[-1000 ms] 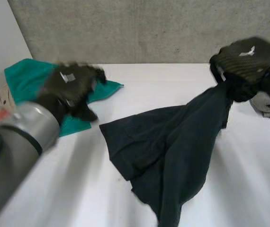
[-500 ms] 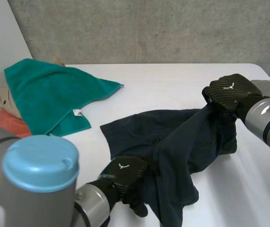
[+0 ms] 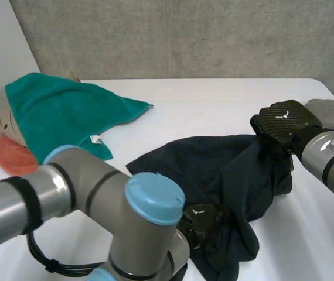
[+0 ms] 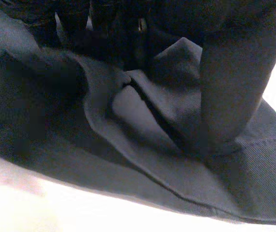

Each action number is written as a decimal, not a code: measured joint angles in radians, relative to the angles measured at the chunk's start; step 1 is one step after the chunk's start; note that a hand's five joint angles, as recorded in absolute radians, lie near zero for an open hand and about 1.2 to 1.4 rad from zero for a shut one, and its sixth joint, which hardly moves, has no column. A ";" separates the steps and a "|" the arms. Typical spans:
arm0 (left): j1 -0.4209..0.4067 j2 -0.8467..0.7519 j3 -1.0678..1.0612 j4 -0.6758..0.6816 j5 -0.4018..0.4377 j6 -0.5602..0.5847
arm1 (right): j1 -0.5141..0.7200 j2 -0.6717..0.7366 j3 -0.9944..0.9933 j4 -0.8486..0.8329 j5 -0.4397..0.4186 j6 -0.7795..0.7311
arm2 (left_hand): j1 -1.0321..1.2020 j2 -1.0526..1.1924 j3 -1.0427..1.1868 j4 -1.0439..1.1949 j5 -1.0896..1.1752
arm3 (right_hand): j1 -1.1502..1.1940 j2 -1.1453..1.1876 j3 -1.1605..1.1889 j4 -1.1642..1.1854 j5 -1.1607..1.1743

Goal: Fold the laundry.

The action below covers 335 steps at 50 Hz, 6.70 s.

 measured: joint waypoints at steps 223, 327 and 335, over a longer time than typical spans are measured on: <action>0.434 0.184 -0.108 0.821 -0.123 0.863 | 0.080 0.460 -0.344 -0.572 0.133 -0.039 | 0.690 0.751 0.742 0.758 0.750 | -0.006 0.010 0.001 0.003 0.031; 0.393 0.432 -0.218 0.312 0.234 0.394 | -0.214 0.199 0.118 -0.366 0.130 -0.338 | -0.266 -0.245 -0.240 -0.241 -0.219 | -0.131 -0.022 -0.034 0.000 -0.020; 0.439 0.509 -0.221 0.318 0.265 0.344 | 0.016 0.187 0.093 -0.502 0.075 -0.519 | -0.266 -0.245 -0.240 -0.241 -0.219 | -0.131 -0.013 -0.034 0.002 -0.011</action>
